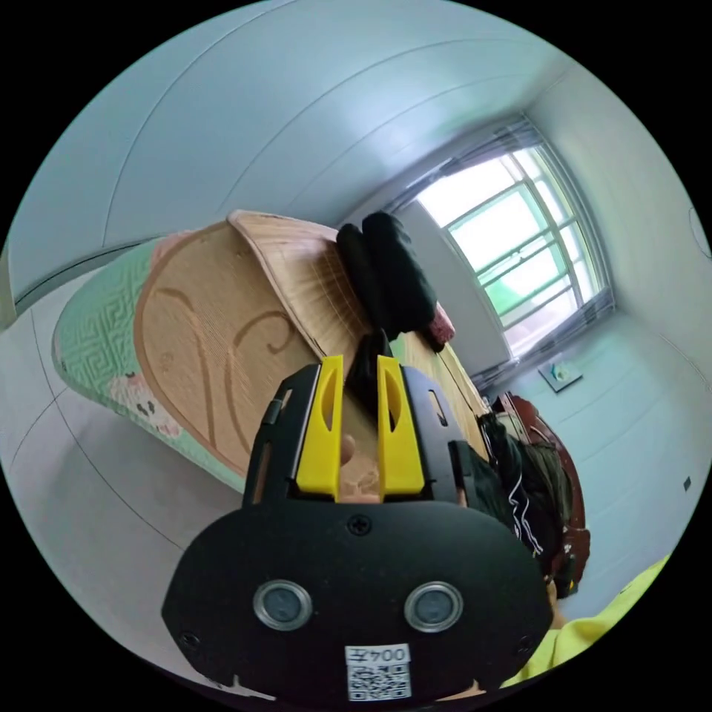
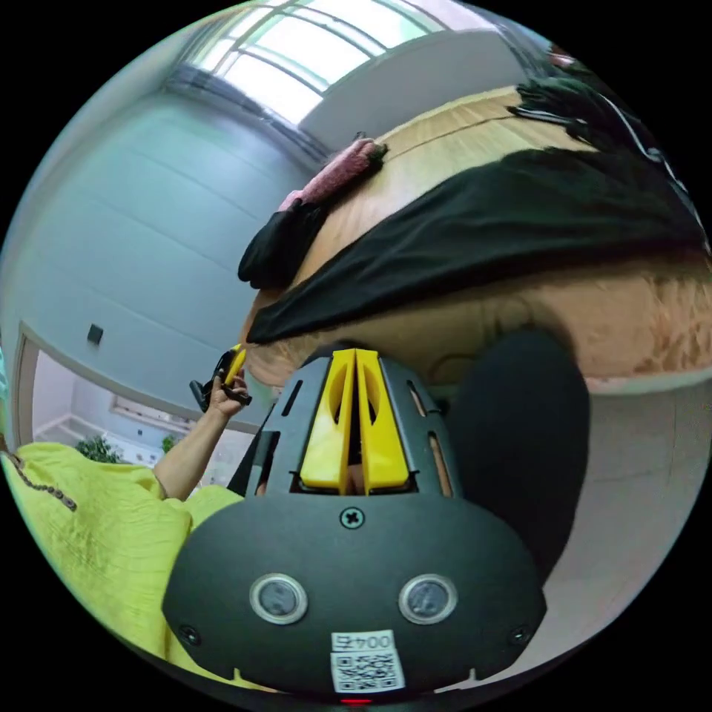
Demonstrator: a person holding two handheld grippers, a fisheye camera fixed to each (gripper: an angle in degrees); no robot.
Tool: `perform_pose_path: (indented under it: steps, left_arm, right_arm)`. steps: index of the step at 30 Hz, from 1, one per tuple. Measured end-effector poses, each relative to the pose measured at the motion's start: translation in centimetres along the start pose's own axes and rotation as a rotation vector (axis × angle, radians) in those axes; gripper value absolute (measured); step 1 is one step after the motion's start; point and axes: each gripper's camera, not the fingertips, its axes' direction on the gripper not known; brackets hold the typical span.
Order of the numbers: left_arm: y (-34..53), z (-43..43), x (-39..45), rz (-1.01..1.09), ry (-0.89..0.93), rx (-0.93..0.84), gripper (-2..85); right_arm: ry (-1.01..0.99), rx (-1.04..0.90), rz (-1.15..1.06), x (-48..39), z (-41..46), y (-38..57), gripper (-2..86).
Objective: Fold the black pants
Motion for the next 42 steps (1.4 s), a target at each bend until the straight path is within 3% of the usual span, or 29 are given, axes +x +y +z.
perform_pose_path:
  steps: [4, 9, 17, 20, 29, 34, 40, 42]
  left_arm:
    - [1.4, 2.2, -0.1, 0.028, 0.031, -0.015, 11.8]
    - [1.3, 3.3, 1.6, 0.208, -0.100, 0.025, 14.7]
    - [-1.1, 5.0, 0.6, 0.254, -0.058, 0.010, 12.6]
    - [-1.7, 6.4, 0.7, 0.289, -0.124, -0.058, 10.5]
    - [-8.0, 6.6, -1.6, 0.039, -0.031, -0.237, 3.6]
    - [-11.7, 6.3, -0.5, 0.021, -0.010, -0.307, 2.9]
    - [-13.8, 5.7, -1.4, 0.019, -0.006, -0.352, 4.4]
    - [-14.1, 3.5, -3.3, -0.022, 0.029, -0.250, 6.4]
  right_arm:
    - [-0.037, -0.073, -0.222, -8.7, 5.7, -2.5, 4.1]
    - [-0.079, -0.183, -0.436, -17.1, 11.3, -3.6, 4.2]
    - [-0.044, -0.272, -0.631, -26.3, 18.5, -4.1, 4.4]
    - [0.008, -0.271, -0.717, -29.8, 20.8, -3.9, 5.6]
    - [0.308, -0.238, -1.069, -40.7, 28.7, -2.0, 8.3]
    - [0.421, -0.250, -1.290, -45.7, 32.8, 0.2, 12.0]
    - [0.583, -0.187, -1.332, -47.0, 35.9, 1.0, 4.3]
    - [0.526, -0.208, -1.260, -46.9, 35.6, 0.2, 3.8]
